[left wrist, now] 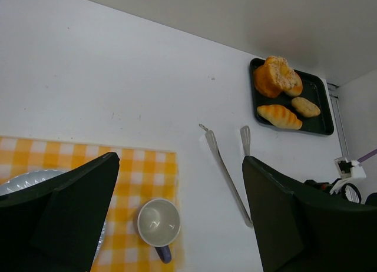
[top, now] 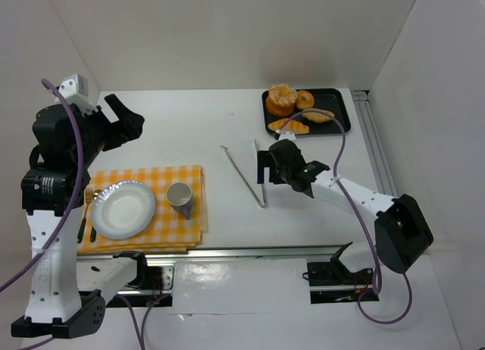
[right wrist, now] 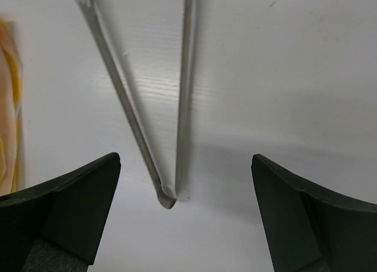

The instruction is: Place the bread

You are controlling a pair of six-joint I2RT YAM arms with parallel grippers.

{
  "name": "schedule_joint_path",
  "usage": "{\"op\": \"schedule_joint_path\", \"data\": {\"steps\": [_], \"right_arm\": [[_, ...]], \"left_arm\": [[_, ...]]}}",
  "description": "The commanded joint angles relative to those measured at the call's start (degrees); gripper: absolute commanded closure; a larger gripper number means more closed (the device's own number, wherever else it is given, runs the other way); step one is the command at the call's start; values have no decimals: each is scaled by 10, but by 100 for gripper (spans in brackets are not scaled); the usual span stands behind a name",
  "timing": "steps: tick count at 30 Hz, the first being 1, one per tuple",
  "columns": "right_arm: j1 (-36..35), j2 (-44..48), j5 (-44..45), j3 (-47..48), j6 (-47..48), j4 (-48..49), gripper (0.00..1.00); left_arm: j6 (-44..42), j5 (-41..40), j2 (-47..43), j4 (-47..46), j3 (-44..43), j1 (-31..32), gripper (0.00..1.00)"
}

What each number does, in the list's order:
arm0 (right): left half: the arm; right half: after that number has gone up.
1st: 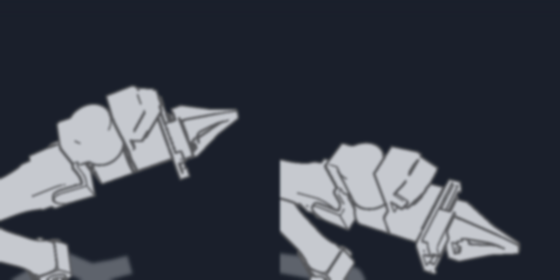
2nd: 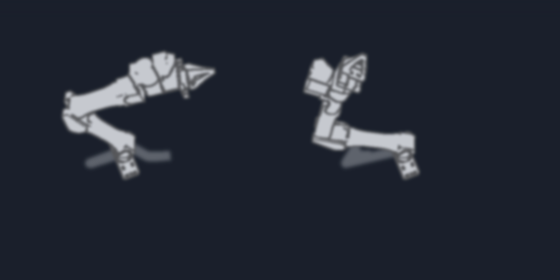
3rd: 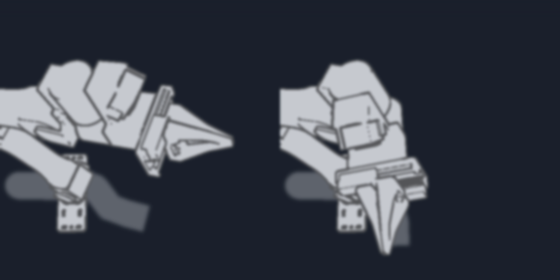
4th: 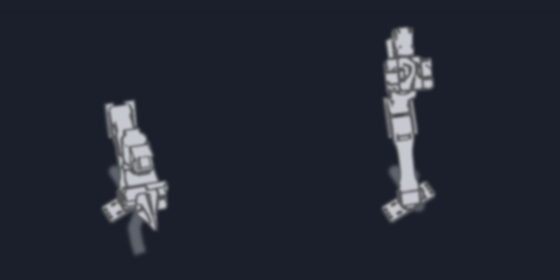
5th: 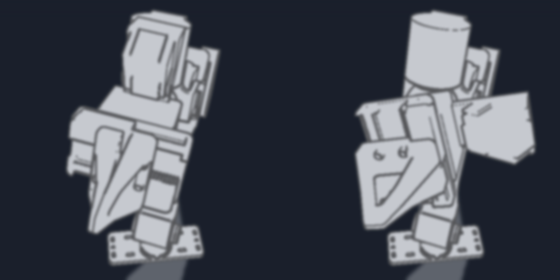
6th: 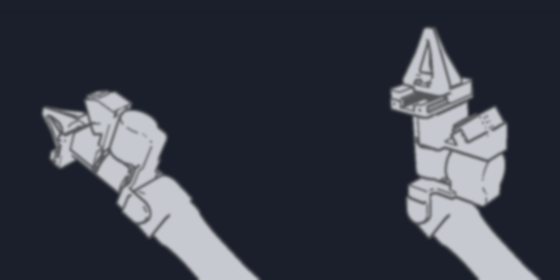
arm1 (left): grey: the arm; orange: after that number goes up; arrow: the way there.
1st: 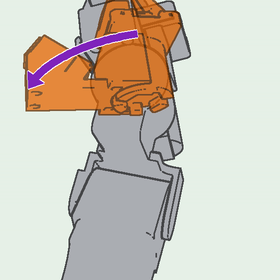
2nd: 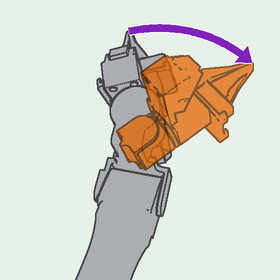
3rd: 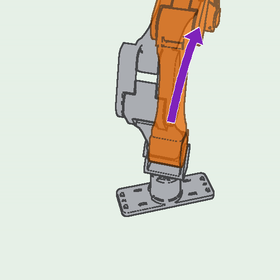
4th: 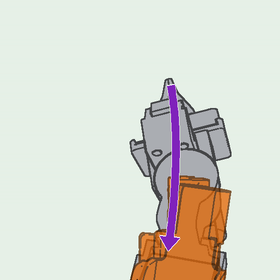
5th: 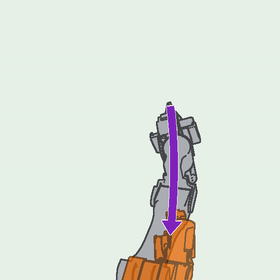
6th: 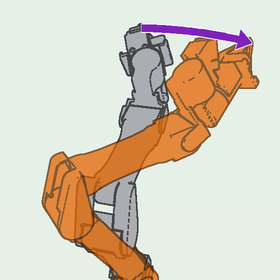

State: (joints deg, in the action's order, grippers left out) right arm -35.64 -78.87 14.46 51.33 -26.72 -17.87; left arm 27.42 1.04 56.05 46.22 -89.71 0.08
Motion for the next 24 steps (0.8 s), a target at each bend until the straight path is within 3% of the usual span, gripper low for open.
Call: {"op": "schedule_joint_path", "data": {"steps": [1, 12, 24], "right_arm": [[-31, 8, -28, 1, 54, 37, 1], [-47, -55, -122, 12, 104, 28, 1], [-72, -170, -14, 34, 98, 97, 1]], "left_arm": [[10, 13, -8, -25, 2, -3, 1], [4, 1, -13, -25, 13, -3, 1], [-1, -10, -8, -31, 13, -3, 1]]}}
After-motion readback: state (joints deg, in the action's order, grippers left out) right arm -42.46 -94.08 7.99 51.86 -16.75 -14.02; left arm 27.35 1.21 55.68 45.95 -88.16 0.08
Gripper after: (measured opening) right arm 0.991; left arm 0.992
